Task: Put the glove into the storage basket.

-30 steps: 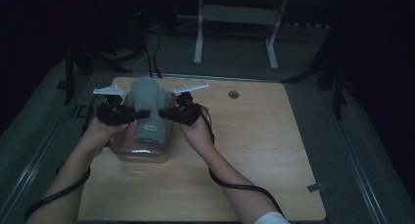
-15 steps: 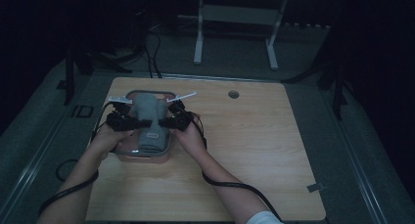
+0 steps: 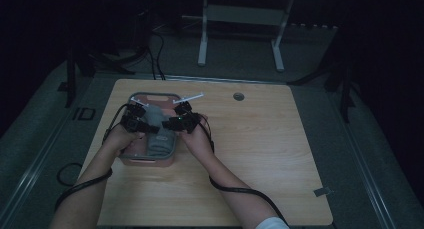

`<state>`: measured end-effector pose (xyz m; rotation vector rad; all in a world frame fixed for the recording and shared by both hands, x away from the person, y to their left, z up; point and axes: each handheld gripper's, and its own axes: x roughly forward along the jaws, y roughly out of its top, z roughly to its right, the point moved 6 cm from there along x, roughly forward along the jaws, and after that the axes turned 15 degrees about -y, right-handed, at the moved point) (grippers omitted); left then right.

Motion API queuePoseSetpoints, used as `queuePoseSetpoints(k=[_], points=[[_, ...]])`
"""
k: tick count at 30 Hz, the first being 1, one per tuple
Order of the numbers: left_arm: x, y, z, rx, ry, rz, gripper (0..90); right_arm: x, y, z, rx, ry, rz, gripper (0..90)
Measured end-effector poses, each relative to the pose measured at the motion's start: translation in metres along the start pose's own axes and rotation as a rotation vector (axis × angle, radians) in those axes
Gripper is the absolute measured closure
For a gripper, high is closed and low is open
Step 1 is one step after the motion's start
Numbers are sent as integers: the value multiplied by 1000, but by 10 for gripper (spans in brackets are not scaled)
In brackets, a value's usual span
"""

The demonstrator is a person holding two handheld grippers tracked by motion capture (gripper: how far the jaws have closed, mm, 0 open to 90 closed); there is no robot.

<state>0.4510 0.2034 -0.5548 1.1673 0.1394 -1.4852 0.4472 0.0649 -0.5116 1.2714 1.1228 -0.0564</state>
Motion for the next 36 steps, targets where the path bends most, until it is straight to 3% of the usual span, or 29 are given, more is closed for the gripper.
queuePoseSetpoints(k=[4, 5, 6, 7, 8, 10, 11, 13, 17, 22, 26, 31, 32, 34, 36], points=[[1, 0, -2, -19, 32, -16, 675, -8, 2, 0, -5, 12, 25, 532], [1, -1, -4, -21, 101, -48, 614, -12, 1, 2, -21, 5, 33, 487], [0, -2, -5, -16, 143, -60, 570, -13, 1, 4, -21, 4, 40, 467], [0, -2, -5, -16, 143, -60, 507, -13, 1, 4, -21, 4, 40, 467], [-1, -1, -6, -7, 205, -67, 507, -15, 1, 5, -19, 2, 47, 437], [-1, -1, -7, 9, 273, -80, 351, -17, -2, 10, -13, 9, 29, 401], [-1, 0, -8, 16, 312, -90, 320, -17, -3, 12, -11, 6, 30, 388], [0, 0, -8, 23, 348, -92, 244, -18, -6, 16, -12, 3, 17, 333], [-7, 2, -6, 30, 330, -30, 179, -22, -13, 21, -34, 30, 7, 198], [-27, 3, 4, 45, 286, 89, 146, -37, -16, 29, -40, 53, 32, 190], [-38, 1, 19, 81, 265, 154, 144, -52, -21, 37, -50, 56, 46, 192], [-41, 0, 43, 146, 231, 229, 110, -69, -31, 48, -83, 44, 65, 192], [-42, 0, 53, 168, 219, 257, 110, -72, -33, 50, -91, 39, 71, 191], [-43, 0, 58, 186, 214, 272, 110, -79, -38, 54, -104, 39, 94, 191], [-45, -1, 70, 204, 181, 309, 110, -84, -43, 57, -119, 31, 101, 191]])
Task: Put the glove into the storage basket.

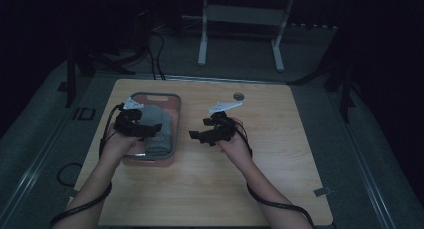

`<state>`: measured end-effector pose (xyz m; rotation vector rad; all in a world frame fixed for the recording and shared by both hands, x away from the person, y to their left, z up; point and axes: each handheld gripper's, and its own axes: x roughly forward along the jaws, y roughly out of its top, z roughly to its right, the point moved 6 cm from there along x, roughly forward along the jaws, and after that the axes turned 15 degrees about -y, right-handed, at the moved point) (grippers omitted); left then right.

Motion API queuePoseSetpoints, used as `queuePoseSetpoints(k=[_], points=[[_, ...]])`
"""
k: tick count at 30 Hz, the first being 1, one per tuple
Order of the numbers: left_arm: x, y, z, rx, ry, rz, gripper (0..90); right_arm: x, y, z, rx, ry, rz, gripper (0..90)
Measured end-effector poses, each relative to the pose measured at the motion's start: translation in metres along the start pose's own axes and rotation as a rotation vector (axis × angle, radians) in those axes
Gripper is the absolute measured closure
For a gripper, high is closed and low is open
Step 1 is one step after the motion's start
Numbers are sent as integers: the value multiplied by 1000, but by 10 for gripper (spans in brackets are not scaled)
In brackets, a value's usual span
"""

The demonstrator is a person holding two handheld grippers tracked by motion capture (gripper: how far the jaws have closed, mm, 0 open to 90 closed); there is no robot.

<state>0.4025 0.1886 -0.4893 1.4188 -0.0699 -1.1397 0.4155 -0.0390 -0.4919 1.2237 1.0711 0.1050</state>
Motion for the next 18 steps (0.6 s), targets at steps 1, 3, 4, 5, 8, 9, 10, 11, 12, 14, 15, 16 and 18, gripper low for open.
queuePoseSetpoints(k=[1, 3, 4, 5, 8, 9, 10, 11, 12, 14, 15, 16, 18], points=[[-1, 0, 6, 11, -14, 13, 110, -3, -2, 1, -5, 4, 4, 189], [-1, 1, 19, 46, -33, 29, 110, -8, -7, 2, -20, 2, 12, 177], [-1, 1, 19, 46, -33, 29, 110, -11, -10, 2, -32, 1, 18, 168], [-1, 1, 27, 62, -50, 37, 110, -14, -13, 2, -46, 3, 18, 160], [4, 0, 51, 117, -83, 39, 110, -21, -22, 1, -87, 15, 17, 152], [6, 0, 59, 137, -90, 52, 110, -23, -24, 1, -93, 17, 18, 152], [7, 0, 64, 148, -98, 51, 112, -26, -28, 2, -100, 21, 16, 152], [9, 0, 70, 158, -110, 49, 113, -27, -30, 2, -102, 25, 15, 152], [11, -1, 77, 174, -124, 51, 114, -29, -32, 3, -102, 29, 16, 152], [13, -1, 82, 180, -136, 45, 114, -31, -36, 4, -106, 35, 18, 152], [17, -3, 91, 195, -160, 41, 114, -35, -42, 7, -117, 40, 20, 152], [19, -4, 94, 205, -169, 34, 114, -35, -42, 7, -117, 40, 20, 152], [26, -7, 105, 220, -202, 26, 114, -38, -48, 10, -121, 39, 17, 152]])
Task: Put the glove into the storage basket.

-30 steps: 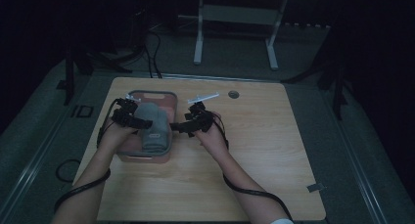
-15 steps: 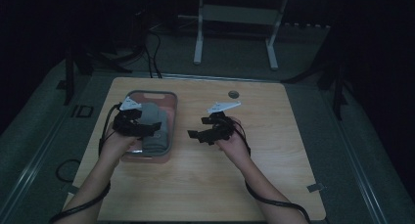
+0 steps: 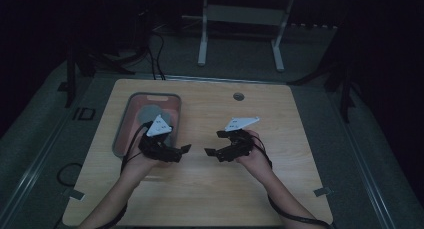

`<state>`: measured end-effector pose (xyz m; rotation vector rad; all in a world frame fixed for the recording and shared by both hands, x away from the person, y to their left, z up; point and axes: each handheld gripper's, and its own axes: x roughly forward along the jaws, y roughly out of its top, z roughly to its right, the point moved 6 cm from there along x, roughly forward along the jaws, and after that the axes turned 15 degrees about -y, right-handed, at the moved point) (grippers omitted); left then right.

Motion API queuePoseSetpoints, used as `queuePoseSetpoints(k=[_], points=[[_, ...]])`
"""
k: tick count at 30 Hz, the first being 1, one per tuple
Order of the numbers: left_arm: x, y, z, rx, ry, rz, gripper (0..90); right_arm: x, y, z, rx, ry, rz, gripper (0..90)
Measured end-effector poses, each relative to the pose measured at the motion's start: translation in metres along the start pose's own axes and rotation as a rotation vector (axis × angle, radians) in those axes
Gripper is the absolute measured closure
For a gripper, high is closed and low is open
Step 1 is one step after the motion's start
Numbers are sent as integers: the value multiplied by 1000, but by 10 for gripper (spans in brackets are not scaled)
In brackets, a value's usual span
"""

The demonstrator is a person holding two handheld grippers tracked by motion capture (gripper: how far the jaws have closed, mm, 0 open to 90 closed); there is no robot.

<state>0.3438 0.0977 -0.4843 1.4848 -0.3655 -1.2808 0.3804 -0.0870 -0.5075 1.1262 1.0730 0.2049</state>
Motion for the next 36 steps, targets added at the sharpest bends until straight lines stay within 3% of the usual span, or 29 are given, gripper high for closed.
queuePoseSetpoints(k=[4, 5, 6, 8, 10, 15, 16, 21, 30, 36], points=[[16, -2, 15, 37, -42, -12, 115, -6, -16, 6, -16, 9, 2, 153], [21, -3, 18, 33, -67, -8, 115, -6, -16, 6, -16, 9, 2, 153], [31, -5, 23, 31, -123, 11, 115, -9, -25, 10, -22, 12, -1, 153], [42, -10, 27, 49, -146, 19, 114, -12, -35, 15, -27, 10, -7, 152], [53, -15, 32, 73, -166, -5, 114, -16, -44, 19, -29, 4, -11, 153], [69, -22, 39, 84, -204, -12, 114, -23, -64, 26, -38, 5, -20, 152], [79, -26, 44, 90, -223, -16, 114, -26, -70, 28, -23, 7, -15, 152], [92, -33, 54, 119, -245, -24, 114, -33, -93, 33, -4, 14, -12, 153], [106, -49, 62, 115, -257, -27, 114, -50, -128, 43, 54, -6, -28, 153], [109, -55, 64, 95, -261, -25, 114, -63, -140, 50, 85, -44, 7, 153]])
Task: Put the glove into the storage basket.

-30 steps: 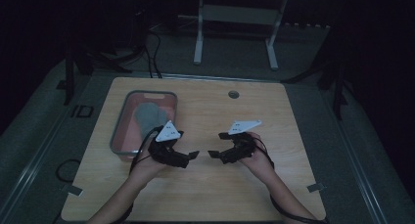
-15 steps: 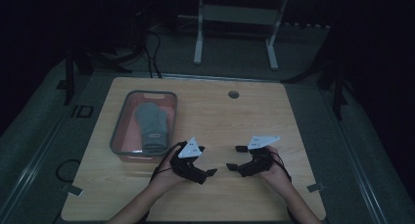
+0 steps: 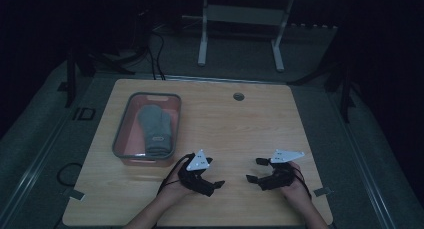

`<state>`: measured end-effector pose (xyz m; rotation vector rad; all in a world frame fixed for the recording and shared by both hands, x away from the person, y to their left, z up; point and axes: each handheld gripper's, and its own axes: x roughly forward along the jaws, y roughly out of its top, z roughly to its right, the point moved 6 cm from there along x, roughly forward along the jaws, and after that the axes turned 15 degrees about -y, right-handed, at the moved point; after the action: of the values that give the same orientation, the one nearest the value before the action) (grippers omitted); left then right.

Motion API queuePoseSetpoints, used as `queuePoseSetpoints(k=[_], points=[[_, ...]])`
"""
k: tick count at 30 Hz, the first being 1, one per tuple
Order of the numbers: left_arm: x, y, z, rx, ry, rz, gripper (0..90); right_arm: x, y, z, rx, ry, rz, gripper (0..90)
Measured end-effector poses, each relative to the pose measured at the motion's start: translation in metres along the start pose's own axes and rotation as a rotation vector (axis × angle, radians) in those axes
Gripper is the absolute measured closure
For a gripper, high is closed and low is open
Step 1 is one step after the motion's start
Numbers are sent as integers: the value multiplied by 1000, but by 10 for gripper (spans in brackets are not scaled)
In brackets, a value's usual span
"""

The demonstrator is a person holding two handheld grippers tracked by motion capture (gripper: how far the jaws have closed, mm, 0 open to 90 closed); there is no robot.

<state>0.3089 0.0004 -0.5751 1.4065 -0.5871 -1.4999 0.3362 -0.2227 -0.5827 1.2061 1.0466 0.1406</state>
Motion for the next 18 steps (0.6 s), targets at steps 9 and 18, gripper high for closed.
queuePoseSetpoints(k=[9, 18], points=[[3, -9, 0, -6, -6, 13, 114, -24, -21, 22, 34, -79, 21, 152], [-1, -15, -3, -13, 20, 35, 114, -39, -37, 41, 77, -120, 34, 152]])
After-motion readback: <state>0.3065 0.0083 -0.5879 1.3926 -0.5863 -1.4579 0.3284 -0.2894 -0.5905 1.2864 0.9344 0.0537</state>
